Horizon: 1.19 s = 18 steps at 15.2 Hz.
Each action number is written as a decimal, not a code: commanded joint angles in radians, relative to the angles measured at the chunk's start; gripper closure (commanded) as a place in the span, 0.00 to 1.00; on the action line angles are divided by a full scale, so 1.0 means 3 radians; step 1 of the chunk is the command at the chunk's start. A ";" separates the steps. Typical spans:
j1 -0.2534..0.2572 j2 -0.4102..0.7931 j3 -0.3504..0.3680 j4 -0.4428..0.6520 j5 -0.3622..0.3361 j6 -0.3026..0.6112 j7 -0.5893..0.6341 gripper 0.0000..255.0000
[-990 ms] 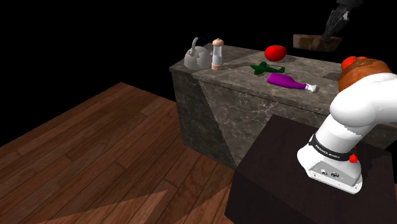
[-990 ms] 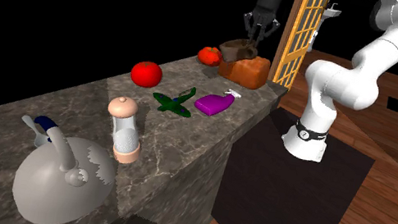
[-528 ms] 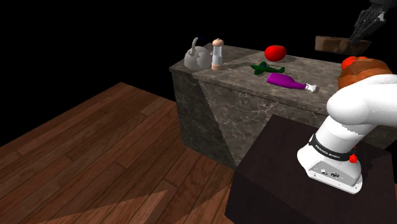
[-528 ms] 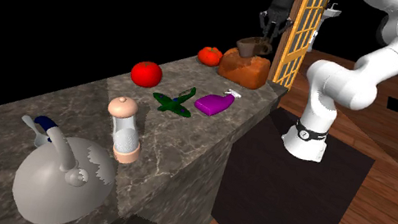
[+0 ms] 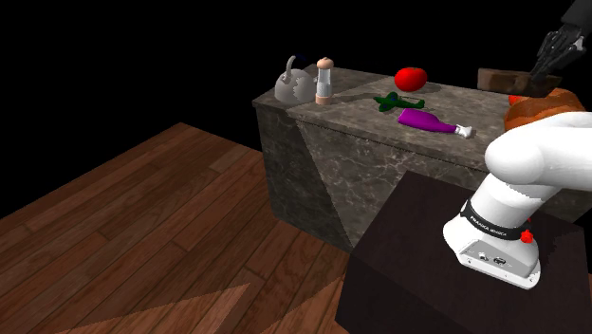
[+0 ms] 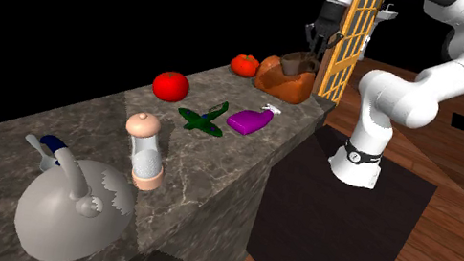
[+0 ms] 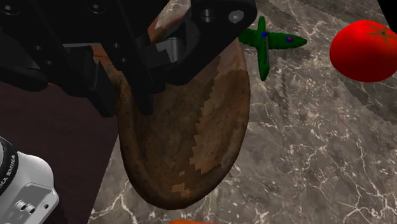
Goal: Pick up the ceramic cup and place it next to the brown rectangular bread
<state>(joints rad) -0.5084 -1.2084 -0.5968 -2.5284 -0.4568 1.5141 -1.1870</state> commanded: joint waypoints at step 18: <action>-0.0252 -0.0198 -0.0500 -0.0822 -0.0485 0.0614 -0.0025 1.00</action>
<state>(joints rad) -0.5816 -1.2696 -0.7359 -2.7617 -0.5921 1.6832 -1.1960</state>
